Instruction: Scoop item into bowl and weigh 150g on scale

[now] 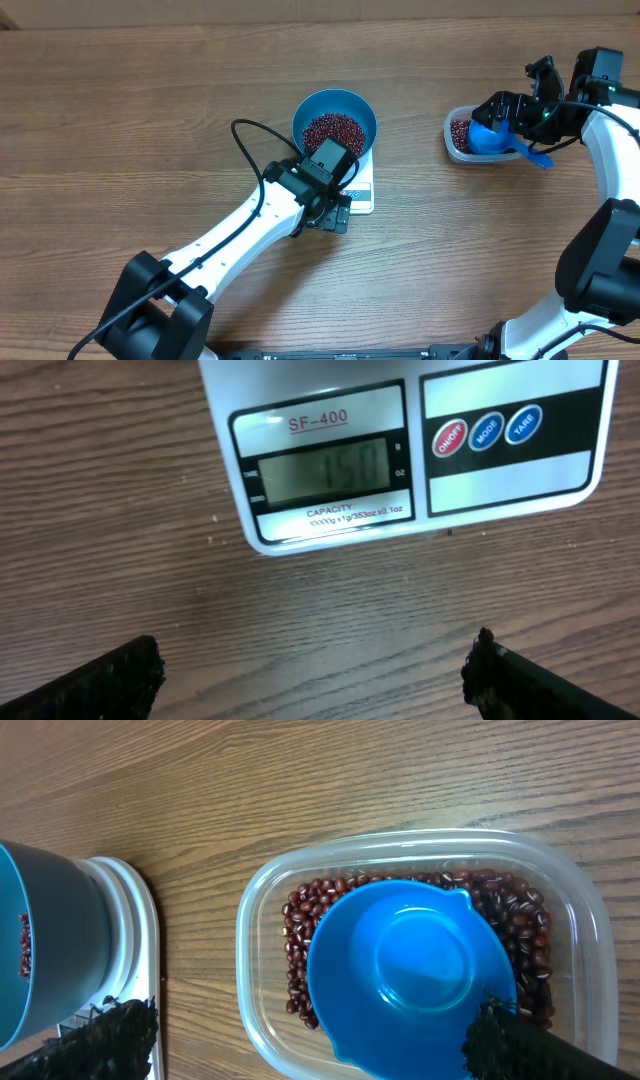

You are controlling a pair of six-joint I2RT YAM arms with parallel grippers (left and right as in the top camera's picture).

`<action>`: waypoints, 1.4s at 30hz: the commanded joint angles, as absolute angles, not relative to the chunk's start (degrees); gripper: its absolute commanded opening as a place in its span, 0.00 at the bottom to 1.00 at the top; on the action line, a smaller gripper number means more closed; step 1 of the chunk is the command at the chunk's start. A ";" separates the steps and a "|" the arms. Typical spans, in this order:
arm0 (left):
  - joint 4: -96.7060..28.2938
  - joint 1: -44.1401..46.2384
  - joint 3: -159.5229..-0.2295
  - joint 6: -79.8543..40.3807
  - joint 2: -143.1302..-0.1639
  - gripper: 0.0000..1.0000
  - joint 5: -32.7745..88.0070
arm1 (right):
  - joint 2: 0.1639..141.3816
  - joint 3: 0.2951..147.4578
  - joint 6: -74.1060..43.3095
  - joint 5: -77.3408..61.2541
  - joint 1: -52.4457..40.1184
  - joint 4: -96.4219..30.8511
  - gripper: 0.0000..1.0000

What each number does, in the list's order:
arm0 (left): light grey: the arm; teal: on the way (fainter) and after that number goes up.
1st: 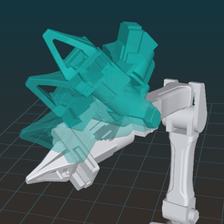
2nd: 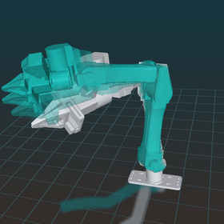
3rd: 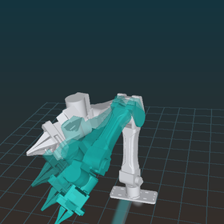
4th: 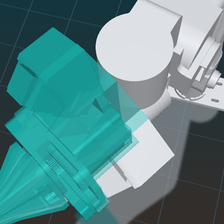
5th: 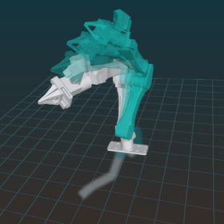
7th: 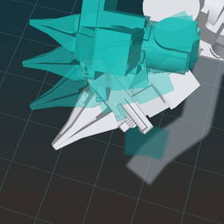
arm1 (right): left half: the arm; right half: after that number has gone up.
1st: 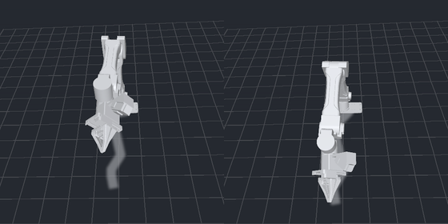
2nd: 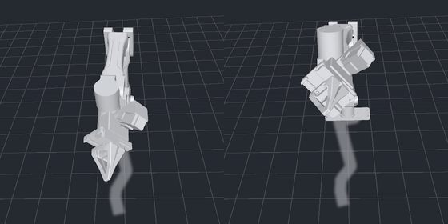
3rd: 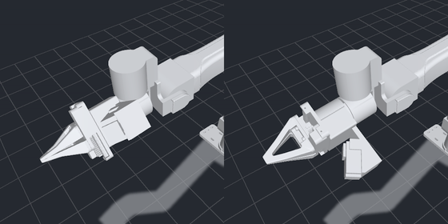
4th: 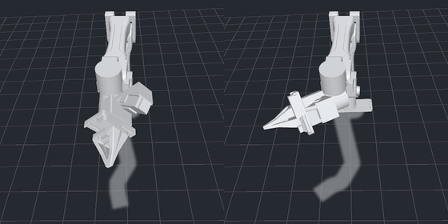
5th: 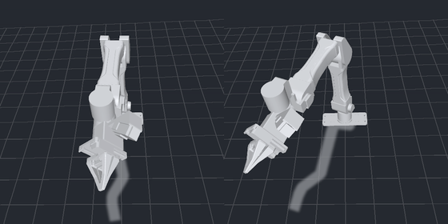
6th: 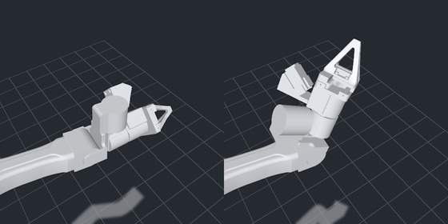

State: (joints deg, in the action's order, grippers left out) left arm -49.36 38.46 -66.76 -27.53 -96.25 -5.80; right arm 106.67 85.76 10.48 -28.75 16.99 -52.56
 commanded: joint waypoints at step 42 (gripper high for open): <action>-48.60 39.72 -65.76 -30.26 -95.90 1.00 -8.32 | 106.76 85.45 10.28 -29.41 16.99 -52.36 1.00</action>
State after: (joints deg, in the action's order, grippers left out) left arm -48.62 39.68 -66.32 -29.06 -96.25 -7.16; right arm 106.67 85.76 10.50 -28.75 16.99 -52.53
